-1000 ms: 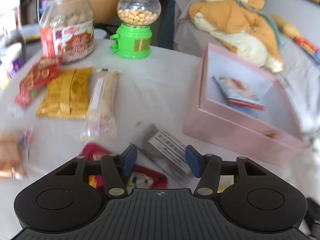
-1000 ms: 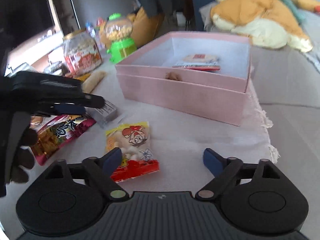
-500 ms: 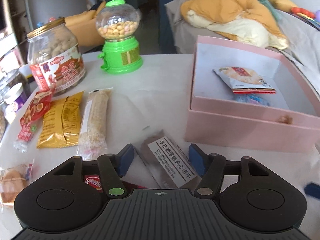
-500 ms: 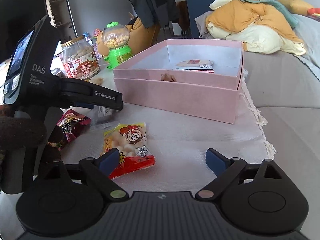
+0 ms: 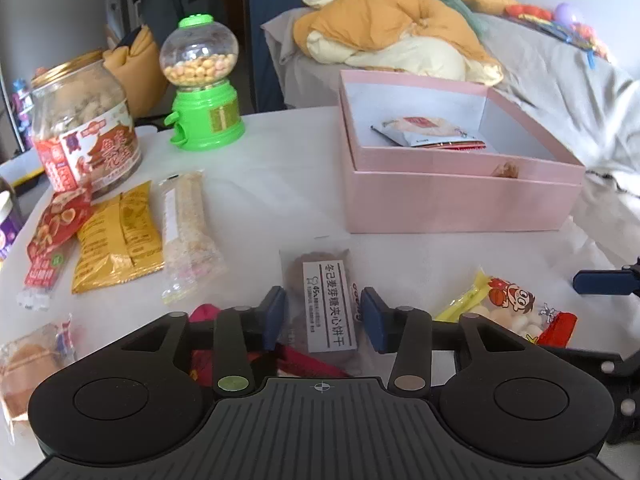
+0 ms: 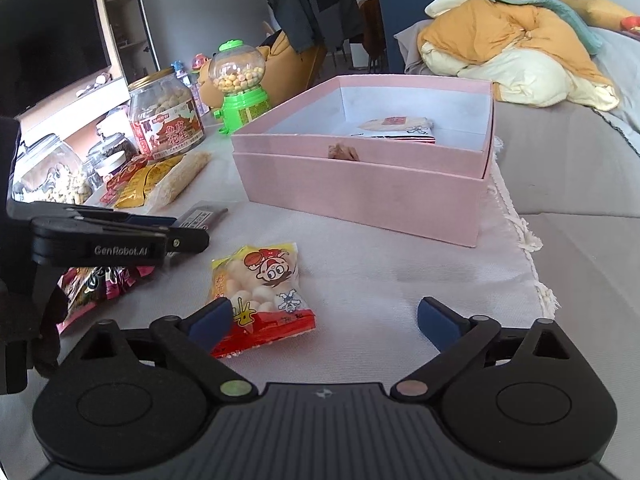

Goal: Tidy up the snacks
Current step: 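Lift the cartoon snack bag with the right tool while the left tool grasps the brown cookie packet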

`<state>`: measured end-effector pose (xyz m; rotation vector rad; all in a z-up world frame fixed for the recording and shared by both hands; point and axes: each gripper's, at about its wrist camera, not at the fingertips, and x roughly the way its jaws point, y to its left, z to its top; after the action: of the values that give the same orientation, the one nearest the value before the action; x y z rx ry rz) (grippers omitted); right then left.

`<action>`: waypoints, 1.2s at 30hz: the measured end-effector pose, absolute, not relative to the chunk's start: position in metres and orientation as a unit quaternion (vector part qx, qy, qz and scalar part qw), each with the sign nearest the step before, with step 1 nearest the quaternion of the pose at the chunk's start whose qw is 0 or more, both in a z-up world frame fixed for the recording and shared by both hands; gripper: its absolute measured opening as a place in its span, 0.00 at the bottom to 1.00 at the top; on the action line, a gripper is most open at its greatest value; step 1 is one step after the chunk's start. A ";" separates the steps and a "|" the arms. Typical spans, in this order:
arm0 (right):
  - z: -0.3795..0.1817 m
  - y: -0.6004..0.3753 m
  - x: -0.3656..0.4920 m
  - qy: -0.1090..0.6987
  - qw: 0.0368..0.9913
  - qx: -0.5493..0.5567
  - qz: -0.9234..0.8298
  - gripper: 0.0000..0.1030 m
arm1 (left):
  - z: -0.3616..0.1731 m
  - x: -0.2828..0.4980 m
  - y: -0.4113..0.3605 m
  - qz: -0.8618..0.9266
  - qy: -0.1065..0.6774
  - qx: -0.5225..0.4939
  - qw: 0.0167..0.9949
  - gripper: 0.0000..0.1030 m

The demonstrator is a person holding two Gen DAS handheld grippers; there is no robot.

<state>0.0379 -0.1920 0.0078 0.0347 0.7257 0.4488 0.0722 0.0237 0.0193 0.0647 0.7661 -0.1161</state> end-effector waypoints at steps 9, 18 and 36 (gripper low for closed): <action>0.009 -0.181 0.041 0.371 0.902 -0.021 0.220 1.00 | 0.019 0.066 0.029 -0.066 0.378 0.017 0.923 0.46; 0.021 -0.175 0.034 0.359 0.896 0.008 0.263 1.00 | 0.021 0.052 0.041 -0.080 0.378 0.001 0.922 0.41; 0.024 -0.179 0.040 0.386 0.894 -0.047 0.222 0.57 | 0.018 0.047 0.037 -0.074 0.361 0.005 0.930 0.41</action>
<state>0.0397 -0.1795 0.0244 -0.0985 0.8006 0.4601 0.0472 0.0373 0.0182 0.0108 0.7385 -0.1509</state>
